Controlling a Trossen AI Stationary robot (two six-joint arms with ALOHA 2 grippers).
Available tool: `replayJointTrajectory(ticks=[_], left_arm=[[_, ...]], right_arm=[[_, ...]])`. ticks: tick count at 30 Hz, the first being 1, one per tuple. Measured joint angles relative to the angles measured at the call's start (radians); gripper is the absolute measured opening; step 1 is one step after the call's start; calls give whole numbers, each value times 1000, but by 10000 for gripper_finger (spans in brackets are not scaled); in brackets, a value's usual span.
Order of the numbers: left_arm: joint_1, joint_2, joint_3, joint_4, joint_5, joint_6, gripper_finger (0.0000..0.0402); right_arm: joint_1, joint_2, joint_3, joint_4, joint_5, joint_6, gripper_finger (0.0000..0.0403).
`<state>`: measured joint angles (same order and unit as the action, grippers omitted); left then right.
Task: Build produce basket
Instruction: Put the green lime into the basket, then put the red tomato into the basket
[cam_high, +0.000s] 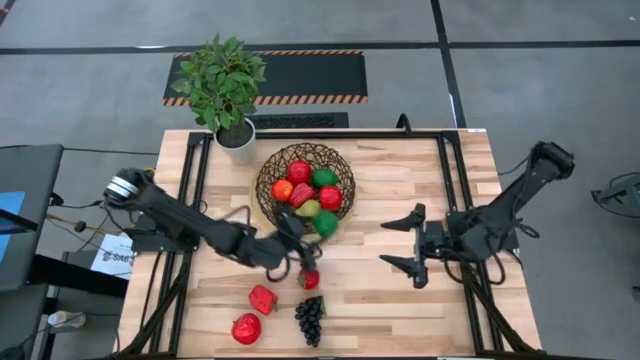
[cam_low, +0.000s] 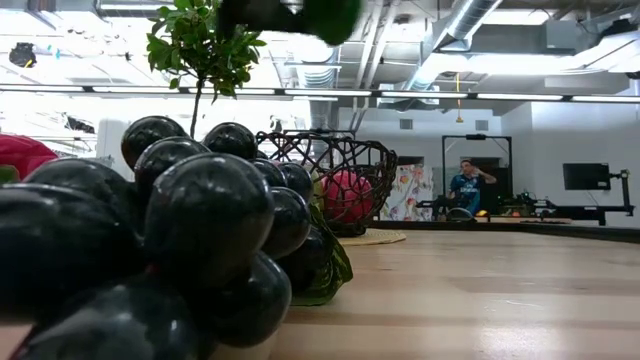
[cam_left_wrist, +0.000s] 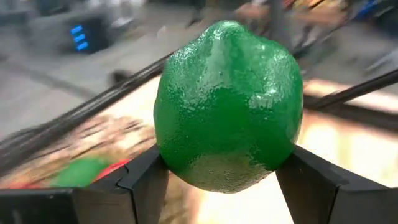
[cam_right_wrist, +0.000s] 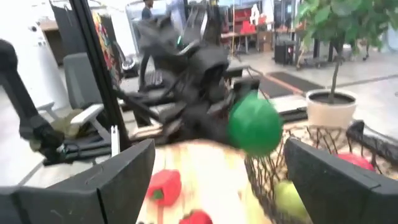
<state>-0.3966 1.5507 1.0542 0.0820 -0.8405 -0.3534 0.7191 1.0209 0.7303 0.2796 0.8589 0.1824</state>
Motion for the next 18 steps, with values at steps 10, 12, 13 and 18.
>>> replayJointTrajectory(ticks=[10,12,13,18], left_arm=[[110,-179,-1,-772,140,-350,277],[128,-158,-1,-790,160,-349,295],[136,-144,-1,-790,171,-339,305],[177,-79,-2,-817,200,-301,344]], right_arm=[[55,29,0,-135,64,133,374],[52,43,0,-133,65,136,374],[48,48,0,-131,64,142,374],[43,66,0,-133,64,160,374]])
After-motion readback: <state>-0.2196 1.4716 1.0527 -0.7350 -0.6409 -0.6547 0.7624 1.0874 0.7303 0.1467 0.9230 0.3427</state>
